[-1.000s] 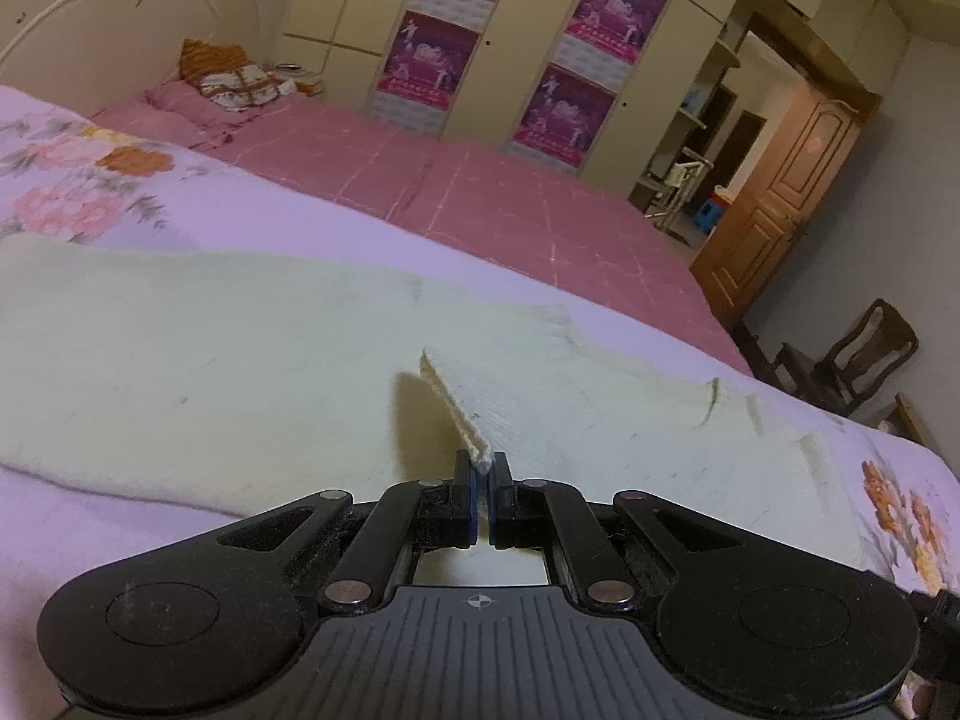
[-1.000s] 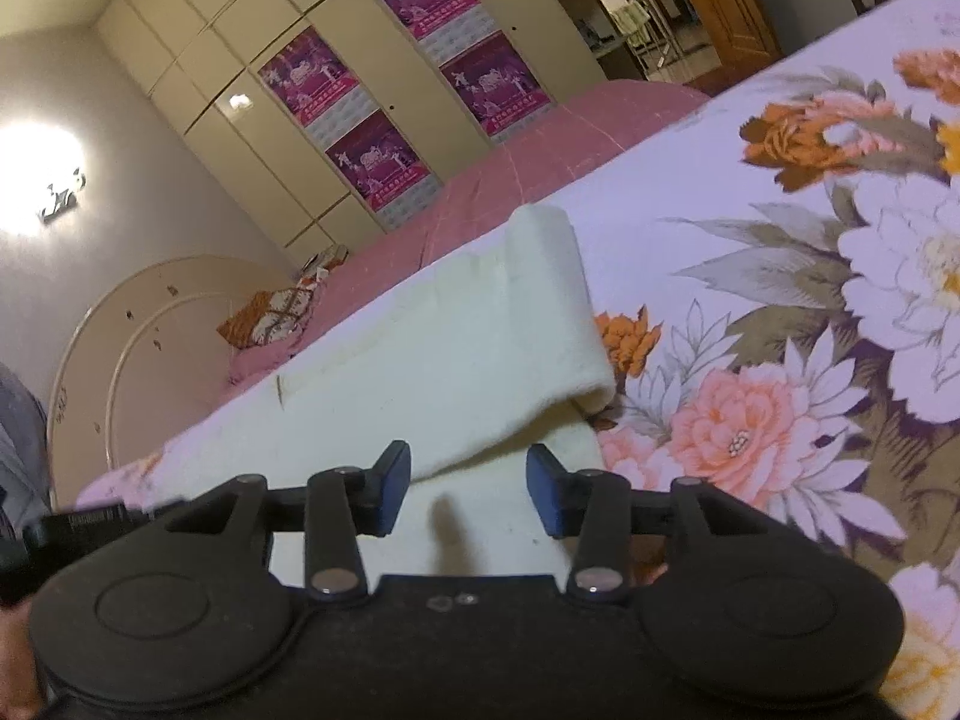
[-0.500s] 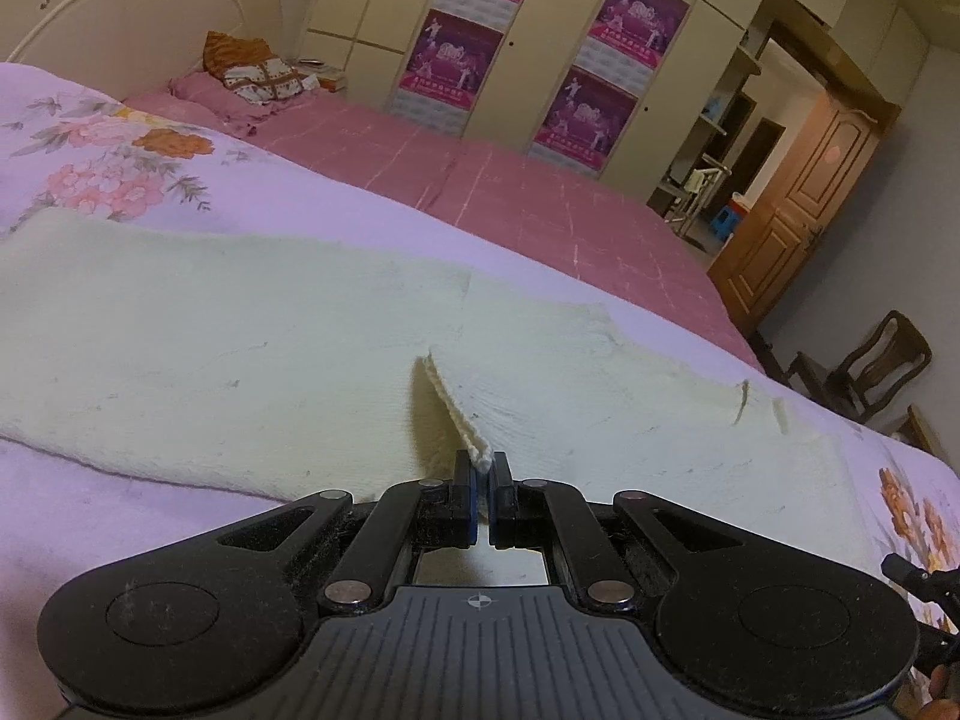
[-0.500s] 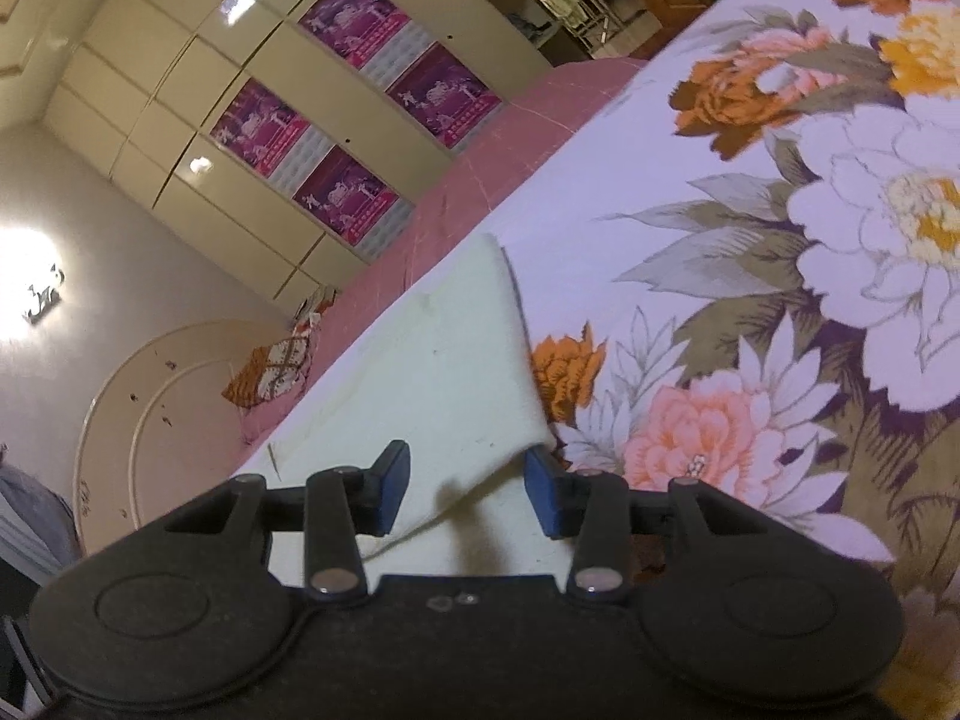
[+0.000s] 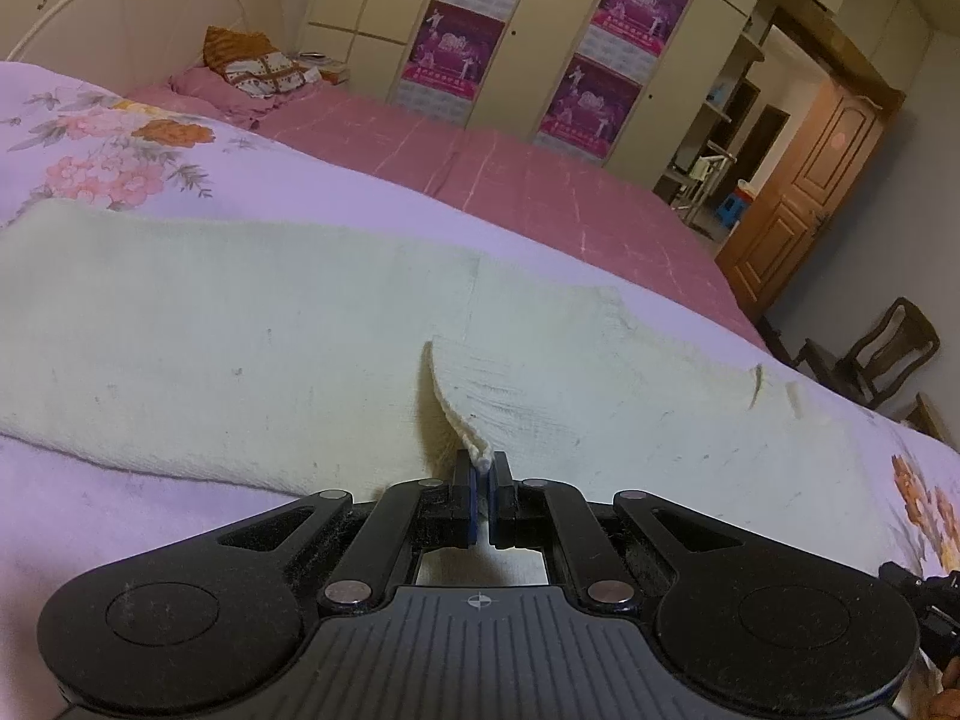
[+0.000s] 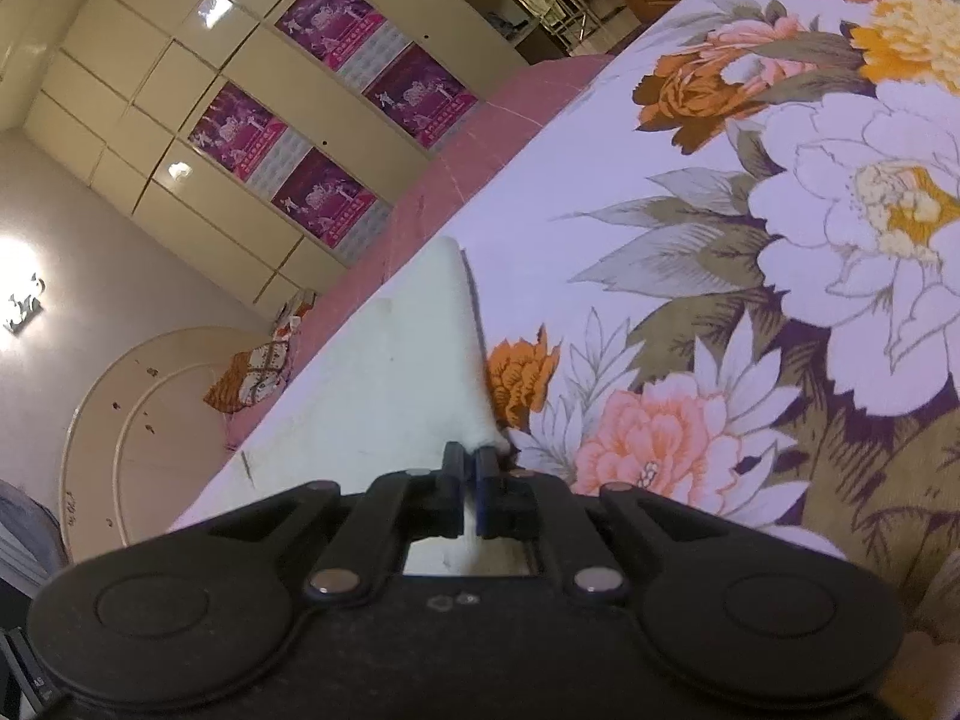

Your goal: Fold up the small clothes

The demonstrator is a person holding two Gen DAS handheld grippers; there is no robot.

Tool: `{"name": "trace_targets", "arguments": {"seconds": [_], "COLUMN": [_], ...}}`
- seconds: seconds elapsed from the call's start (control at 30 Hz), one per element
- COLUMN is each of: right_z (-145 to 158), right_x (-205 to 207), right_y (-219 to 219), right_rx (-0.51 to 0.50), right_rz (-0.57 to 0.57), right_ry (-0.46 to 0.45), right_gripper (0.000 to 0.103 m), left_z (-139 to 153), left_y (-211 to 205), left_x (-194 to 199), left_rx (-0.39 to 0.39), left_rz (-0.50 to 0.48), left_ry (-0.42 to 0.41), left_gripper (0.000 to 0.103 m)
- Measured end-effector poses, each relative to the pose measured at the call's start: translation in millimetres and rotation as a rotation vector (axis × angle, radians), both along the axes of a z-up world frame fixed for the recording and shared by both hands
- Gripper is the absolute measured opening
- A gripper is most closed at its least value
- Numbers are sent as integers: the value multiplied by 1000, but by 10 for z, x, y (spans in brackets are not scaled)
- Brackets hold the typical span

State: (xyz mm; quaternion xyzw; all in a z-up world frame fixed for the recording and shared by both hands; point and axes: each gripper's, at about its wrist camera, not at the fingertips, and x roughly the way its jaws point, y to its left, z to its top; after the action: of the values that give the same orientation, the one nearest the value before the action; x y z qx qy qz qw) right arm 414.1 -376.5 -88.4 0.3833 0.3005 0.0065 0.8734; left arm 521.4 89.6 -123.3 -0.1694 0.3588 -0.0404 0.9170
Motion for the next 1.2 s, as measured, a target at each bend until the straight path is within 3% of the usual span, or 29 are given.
{"name": "trace_targets", "arguments": {"seconds": [0.2,0.27,0.33,0.37,0.4,0.5,0.6,0.7,0.77,0.8,0.87,1.03,1.13,1.17,1.2], "right_z": [15,72,213,274,355,437,442,320,230,242,321,401,366,340,310], "right_x": [-8,-34,-136,-168,-160,63,400,652,760,782,823,1002,1016,1050,1083], "right_y": [8,-14,-71,-94,-114,-135,-39,100,53,-3,-58,-211,-208,-190,-176], "right_rx": [-9,-33,-72,-95,-140,-193,-234,-315,-344,-330,-354,-325,-332,-339,-347], "right_rz": [1,24,42,48,53,70,127,191,184,176,154,119,140,153,161], "right_ry": [16,27,-4,-33,-57,-79,-99,-46,-4,-10,-45,-67,-84,-81,-75], "right_gripper": [3,14,29,29,28,19,12,9,0,0,17,19,19,19,19], "left_z": [9,99,239,299,342,358,188,34,94,137,199,205,67,46,38], "left_y": [9,37,50,52,40,-148,-352,-388,-382,-385,-414,-269,-258,-288,-331], "left_x": [-13,-91,-198,-214,-195,-28,140,205,196,188,188,194,214,220,240], "left_rx": [25,75,157,175,172,167,192,218,230,249,286,287,262,277,272], "left_rz": [3,28,57,59,53,-17,-60,-62,-52,-46,-47,21,4,-8,-34], "left_ry": [-3,-15,-84,-116,-138,-144,-104,-91,-97,-110,-133,-115,-87,-94,-96], "left_gripper": [6,7,25,42,43,43,43,43,43,43,43,43,43,31,7]}}
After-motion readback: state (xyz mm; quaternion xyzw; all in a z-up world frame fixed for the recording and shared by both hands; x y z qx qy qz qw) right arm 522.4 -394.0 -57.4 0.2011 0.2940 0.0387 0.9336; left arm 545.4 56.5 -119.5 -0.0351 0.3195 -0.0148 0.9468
